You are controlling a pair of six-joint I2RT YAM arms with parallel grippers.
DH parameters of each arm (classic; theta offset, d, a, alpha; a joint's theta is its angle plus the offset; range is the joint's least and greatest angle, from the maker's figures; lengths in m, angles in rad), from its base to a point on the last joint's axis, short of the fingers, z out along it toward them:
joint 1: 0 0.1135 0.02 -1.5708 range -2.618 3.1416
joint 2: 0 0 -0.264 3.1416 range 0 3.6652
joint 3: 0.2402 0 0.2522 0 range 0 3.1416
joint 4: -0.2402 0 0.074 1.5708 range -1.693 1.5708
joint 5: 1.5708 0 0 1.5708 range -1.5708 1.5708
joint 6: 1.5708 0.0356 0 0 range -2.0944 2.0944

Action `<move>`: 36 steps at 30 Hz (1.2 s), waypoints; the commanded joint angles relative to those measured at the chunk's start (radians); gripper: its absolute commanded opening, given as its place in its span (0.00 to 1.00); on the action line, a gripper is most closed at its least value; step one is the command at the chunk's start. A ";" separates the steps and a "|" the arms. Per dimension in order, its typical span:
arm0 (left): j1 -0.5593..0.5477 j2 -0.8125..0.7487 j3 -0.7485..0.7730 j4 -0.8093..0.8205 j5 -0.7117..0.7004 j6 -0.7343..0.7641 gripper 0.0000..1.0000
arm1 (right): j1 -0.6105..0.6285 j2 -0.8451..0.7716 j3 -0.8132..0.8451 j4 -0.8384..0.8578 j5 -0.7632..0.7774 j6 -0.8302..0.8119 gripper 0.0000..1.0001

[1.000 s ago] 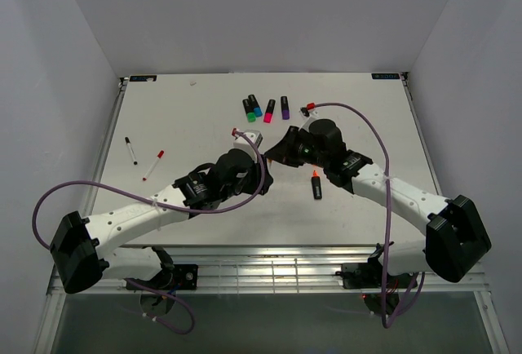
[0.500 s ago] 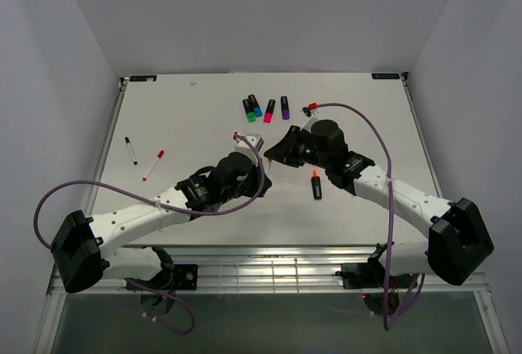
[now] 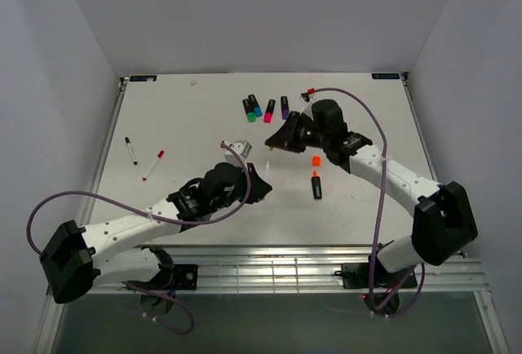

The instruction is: Open the pen caps

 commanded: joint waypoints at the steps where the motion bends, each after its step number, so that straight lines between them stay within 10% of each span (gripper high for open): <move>1: -0.058 -0.059 -0.087 -0.064 0.130 -0.086 0.00 | -0.131 0.079 0.196 0.059 0.146 -0.054 0.08; 16: -0.090 -0.007 -0.156 0.021 0.092 -0.240 0.00 | -0.120 0.158 0.276 -0.350 0.190 -0.255 0.08; 36: -0.092 0.618 0.198 0.244 0.096 -0.314 0.02 | -0.132 0.262 0.118 -0.386 0.329 -0.459 0.08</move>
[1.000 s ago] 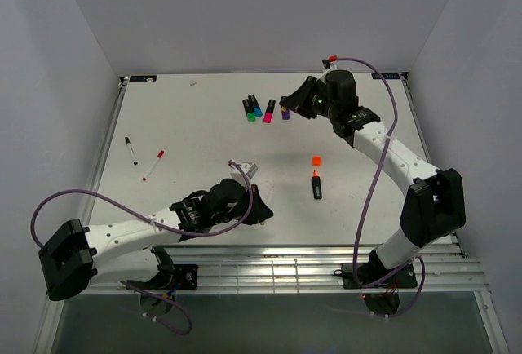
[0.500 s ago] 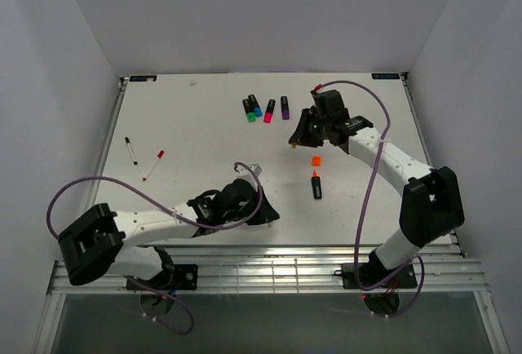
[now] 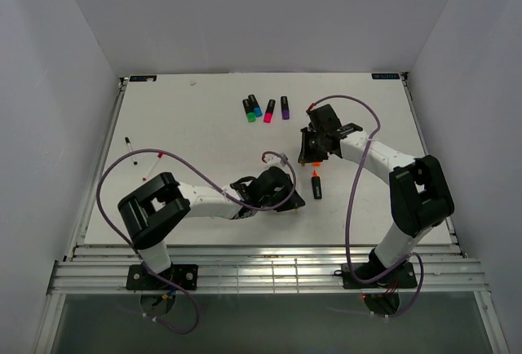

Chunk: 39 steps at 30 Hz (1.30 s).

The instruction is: Open the pen caps

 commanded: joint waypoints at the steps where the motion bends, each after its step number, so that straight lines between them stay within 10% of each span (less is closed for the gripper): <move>1: -0.003 0.090 0.092 0.032 0.006 0.011 0.04 | -0.017 0.040 -0.004 0.010 0.018 -0.065 0.08; 20: 0.106 0.288 0.167 0.120 0.122 -0.034 0.08 | -0.060 0.141 -0.012 0.094 -0.054 -0.124 0.08; 39: 0.121 0.329 0.146 0.135 0.154 -0.128 0.37 | -0.084 0.247 0.086 0.082 -0.065 -0.118 0.15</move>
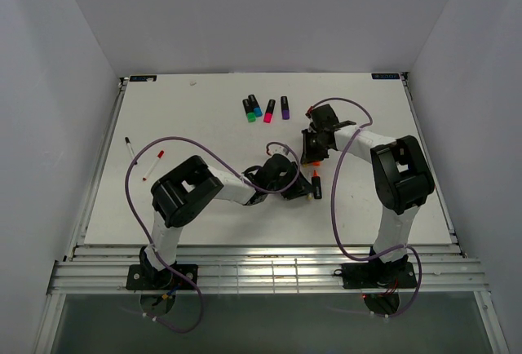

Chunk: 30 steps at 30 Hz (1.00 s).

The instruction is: Open the pen caps

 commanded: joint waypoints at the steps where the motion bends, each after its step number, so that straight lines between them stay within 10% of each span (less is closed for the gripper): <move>1: 0.011 0.024 -0.022 -0.069 0.002 -0.014 0.39 | -0.005 0.020 0.025 0.017 -0.005 -0.007 0.16; 19: 0.044 -0.102 -0.162 -0.058 -0.045 0.013 0.47 | -0.012 -0.006 -0.004 0.011 0.010 -0.021 0.17; 30: 0.192 -0.349 -0.193 -0.211 -0.105 0.243 0.48 | -0.012 0.001 0.022 0.008 -0.008 -0.039 0.45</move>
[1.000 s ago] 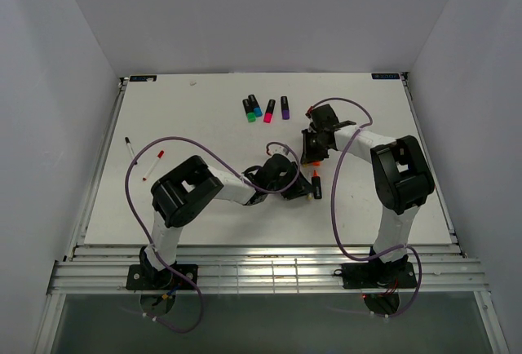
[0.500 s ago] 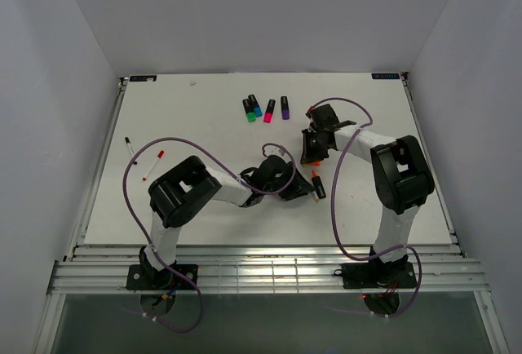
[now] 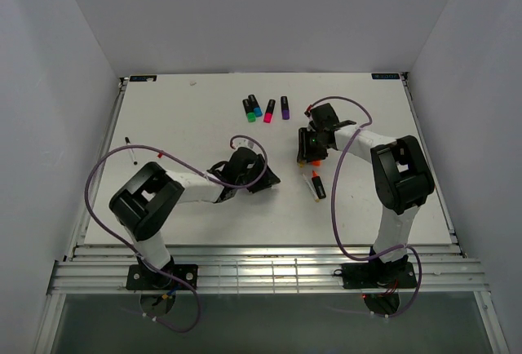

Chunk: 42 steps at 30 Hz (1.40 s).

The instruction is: Open the pen caps

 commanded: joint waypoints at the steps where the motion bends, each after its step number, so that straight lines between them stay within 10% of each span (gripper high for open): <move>1: 0.049 -0.097 0.074 -0.191 -0.101 0.155 0.50 | -0.006 0.000 0.028 -0.016 0.015 -0.027 0.46; 12: 0.225 -0.143 0.326 -0.441 -0.255 0.444 0.52 | -0.006 -0.101 0.073 -0.035 -0.018 -0.040 0.57; 20: 0.431 0.013 0.542 -0.556 -0.114 0.576 0.53 | -0.003 -0.242 0.050 -0.016 -0.102 -0.030 0.64; 30: 0.437 0.366 0.980 -0.673 -0.097 0.663 0.64 | -0.005 -0.276 -0.014 0.003 -0.094 -0.054 0.68; 42: 0.423 0.518 1.056 -0.624 -0.025 0.665 0.75 | -0.008 -0.261 -0.057 0.055 -0.087 -0.057 0.70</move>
